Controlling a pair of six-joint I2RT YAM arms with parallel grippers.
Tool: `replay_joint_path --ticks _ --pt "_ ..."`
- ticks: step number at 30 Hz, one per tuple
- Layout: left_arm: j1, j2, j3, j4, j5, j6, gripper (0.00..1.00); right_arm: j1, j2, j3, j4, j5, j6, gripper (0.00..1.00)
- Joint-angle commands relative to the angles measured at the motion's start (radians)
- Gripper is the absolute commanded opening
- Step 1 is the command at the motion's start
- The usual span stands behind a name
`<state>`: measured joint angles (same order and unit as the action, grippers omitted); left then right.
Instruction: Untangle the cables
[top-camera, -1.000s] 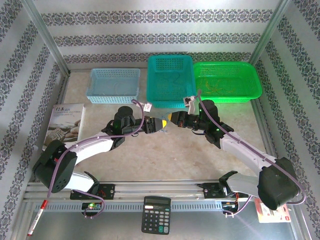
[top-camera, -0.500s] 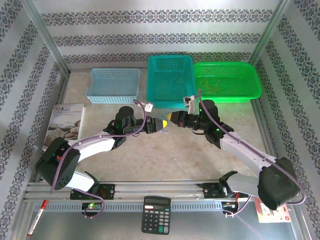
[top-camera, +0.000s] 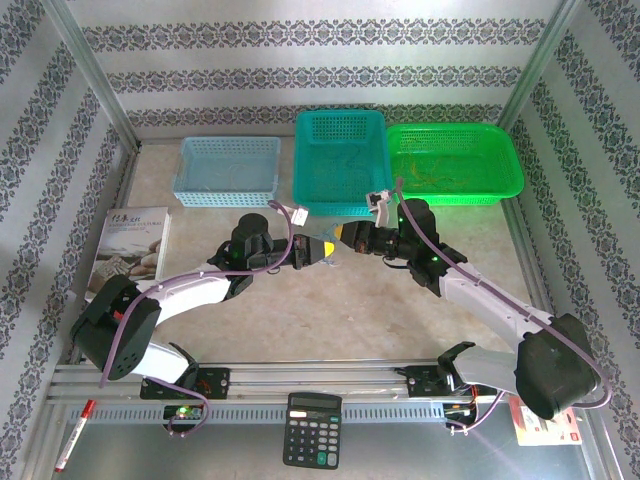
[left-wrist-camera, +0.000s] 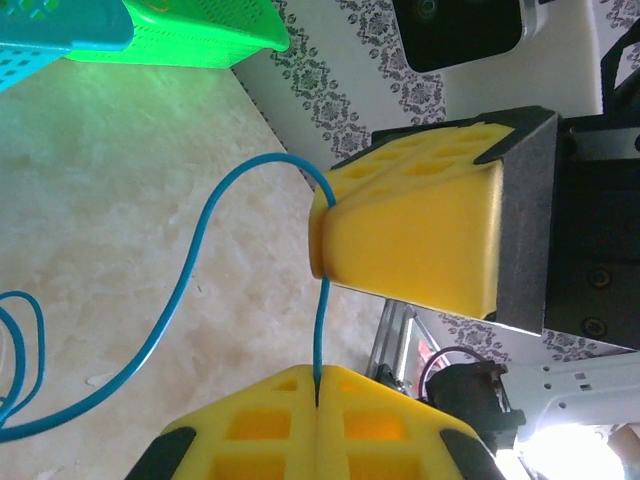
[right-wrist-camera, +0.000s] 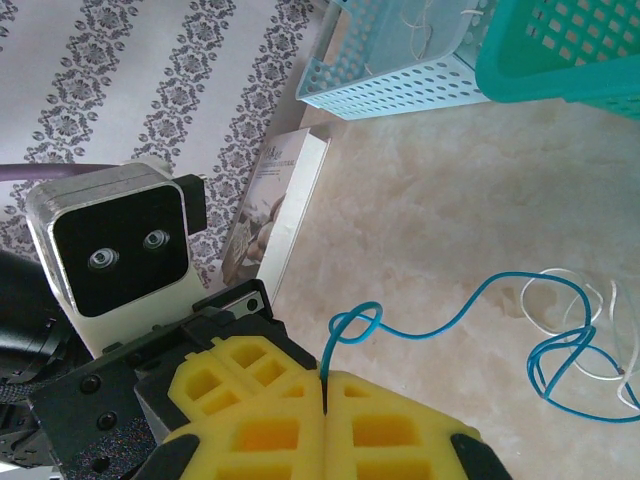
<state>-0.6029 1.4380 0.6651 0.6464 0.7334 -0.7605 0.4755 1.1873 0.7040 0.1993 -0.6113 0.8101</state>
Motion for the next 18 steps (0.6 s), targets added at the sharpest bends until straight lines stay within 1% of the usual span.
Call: replay_joint_path --ticks 1,2,3,7,10,14,18 --pt "-0.015 -0.03 0.005 0.082 0.021 -0.021 0.0 -0.009 -0.008 0.021 0.034 0.002 0.0 0.21" --pt "-0.016 -0.037 0.011 0.082 0.02 -0.028 0.0 -0.02 -0.018 0.012 0.035 0.009 -0.001 0.29" --pt "-0.015 -0.045 0.018 0.083 0.021 -0.034 0.0 -0.032 -0.027 0.003 0.034 0.016 0.0 0.33" --pt "-0.015 -0.07 0.066 0.072 0.027 -0.07 0.0 -0.076 -0.079 -0.055 0.027 0.066 -0.028 0.45" --pt "-0.016 -0.08 0.109 0.068 0.034 -0.106 0.0 -0.078 -0.097 -0.106 0.031 0.121 -0.094 0.53" --pt "-0.017 -0.081 0.157 0.067 0.036 -0.167 0.0 -0.035 -0.093 -0.174 0.073 0.202 -0.214 0.6" --pt "-0.018 -0.083 0.19 0.062 0.033 -0.213 0.0 0.014 -0.056 -0.208 0.147 0.233 -0.282 0.63"
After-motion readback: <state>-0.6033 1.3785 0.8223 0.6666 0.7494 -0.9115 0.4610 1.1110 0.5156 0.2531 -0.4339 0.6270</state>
